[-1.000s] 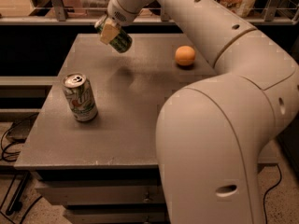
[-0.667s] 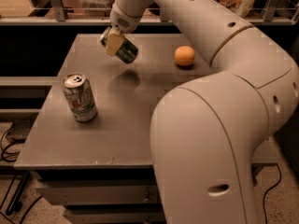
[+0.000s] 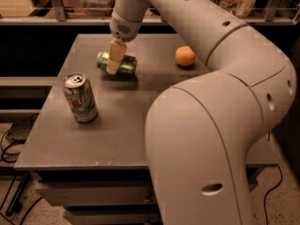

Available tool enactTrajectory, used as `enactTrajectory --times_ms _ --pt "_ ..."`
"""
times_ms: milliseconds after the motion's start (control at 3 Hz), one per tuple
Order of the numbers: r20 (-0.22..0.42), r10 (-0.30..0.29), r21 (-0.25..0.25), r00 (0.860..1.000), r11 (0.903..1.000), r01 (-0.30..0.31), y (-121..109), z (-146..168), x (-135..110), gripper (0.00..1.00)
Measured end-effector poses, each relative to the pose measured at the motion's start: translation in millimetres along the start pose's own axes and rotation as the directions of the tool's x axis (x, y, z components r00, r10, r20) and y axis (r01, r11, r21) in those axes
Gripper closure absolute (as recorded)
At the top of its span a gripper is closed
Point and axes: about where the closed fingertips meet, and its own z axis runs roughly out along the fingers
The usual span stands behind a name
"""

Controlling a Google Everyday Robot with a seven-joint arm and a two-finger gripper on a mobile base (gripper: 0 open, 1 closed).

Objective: Knock green can over

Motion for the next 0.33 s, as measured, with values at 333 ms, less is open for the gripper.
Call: enactTrajectory --times_ms 333 --pt "0.0 0.0 0.0 1.0 1.0 0.0 -0.1 0.6 -0.2 0.0"
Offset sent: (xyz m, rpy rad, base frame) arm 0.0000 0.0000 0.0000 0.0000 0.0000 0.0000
